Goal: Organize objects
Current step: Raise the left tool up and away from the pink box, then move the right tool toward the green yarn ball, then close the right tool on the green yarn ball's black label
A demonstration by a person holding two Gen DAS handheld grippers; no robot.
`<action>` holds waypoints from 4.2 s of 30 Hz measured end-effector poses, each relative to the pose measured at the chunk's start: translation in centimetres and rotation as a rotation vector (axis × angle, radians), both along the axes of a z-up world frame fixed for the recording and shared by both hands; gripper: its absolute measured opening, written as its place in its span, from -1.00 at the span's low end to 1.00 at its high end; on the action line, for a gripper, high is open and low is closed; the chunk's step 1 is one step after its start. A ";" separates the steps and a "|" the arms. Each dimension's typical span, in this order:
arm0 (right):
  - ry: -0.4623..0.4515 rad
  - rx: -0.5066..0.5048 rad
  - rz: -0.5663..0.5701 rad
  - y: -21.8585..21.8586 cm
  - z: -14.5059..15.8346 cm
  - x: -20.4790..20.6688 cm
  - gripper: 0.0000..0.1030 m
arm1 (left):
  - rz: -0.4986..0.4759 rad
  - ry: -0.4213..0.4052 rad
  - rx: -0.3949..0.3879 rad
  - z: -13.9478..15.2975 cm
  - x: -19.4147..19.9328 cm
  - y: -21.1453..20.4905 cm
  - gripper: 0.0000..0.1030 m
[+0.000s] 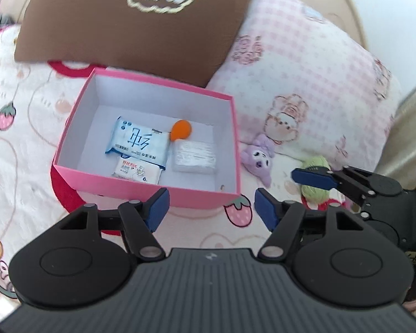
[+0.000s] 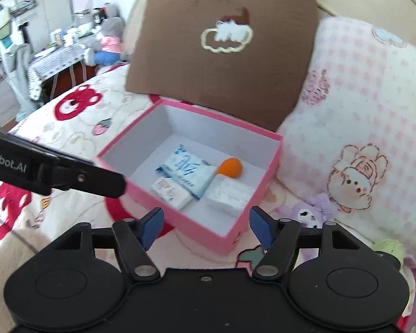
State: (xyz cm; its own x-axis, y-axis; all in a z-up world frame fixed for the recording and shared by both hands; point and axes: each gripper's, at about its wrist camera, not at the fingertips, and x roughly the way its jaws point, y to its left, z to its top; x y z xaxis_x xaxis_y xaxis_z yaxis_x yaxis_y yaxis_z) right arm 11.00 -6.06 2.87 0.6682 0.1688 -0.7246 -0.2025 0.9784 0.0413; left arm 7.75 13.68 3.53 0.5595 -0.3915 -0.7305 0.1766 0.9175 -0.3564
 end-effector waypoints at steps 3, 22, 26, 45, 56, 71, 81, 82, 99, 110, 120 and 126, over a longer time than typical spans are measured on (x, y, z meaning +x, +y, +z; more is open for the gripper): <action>0.001 -0.004 -0.002 0.3 0.3 -1.3 0.45 | -0.018 -0.016 0.011 0.8 -1.3 -0.4 0.36; 0.000 -0.037 -0.036 -0.6 1.2 -8.1 0.85 | -0.079 -0.003 0.160 0.8 -7.5 -3.3 0.92; -0.005 -0.052 -0.031 -1.0 1.3 -9.2 0.85 | -0.081 0.018 0.143 0.7 -8.0 -3.5 0.92; 0.011 -0.036 -0.090 -5.6 0.9 -14.4 0.85 | -0.140 0.092 0.159 -1.8 -9.3 -7.9 0.95; -0.009 -0.015 -0.179 -10.0 1.4 -16.2 0.85 | -0.136 0.092 0.113 -0.9 -9.3 -11.0 0.99; 0.039 0.222 -0.406 -21.5 -2.0 -13.3 0.85 | -0.118 0.112 0.022 -4.8 -4.3 -16.5 0.99; 0.105 0.361 -0.511 -25.9 -5.6 -10.8 0.85 | -0.094 -0.027 0.049 -7.6 -1.4 -20.9 0.99; 0.107 0.369 -0.527 -26.4 -5.9 -10.6 0.85 | -0.094 -0.021 0.038 -8.0 -0.9 -21.3 0.99; 0.010 0.513 -0.630 -29.6 -10.6 -7.7 0.85 | -0.207 -0.097 0.006 -12.4 2.8 -26.5 0.99; 0.023 0.626 -0.619 -30.7 -14.0 -7.6 0.85 | -0.229 -0.094 -0.078 -16.1 5.4 -29.9 0.99; 0.038 0.597 -0.649 -31.7 -15.6 -5.5 0.82 | -0.277 -0.108 -0.006 -18.1 6.4 -32.2 0.99; 0.016 0.571 -0.626 -31.1 -15.7 -4.5 0.79 | -0.282 -0.121 -0.028 -18.5 7.1 -32.1 0.99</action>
State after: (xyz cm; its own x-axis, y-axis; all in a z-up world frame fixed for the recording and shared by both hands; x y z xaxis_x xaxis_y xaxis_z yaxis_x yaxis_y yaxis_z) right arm 6.54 -37.15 -12.83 0.7505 0.1142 -0.6509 0.3749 0.7375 0.5617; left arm 14.80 -18.47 -14.94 0.5081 -0.5631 -0.6517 0.4659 0.8161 -0.3418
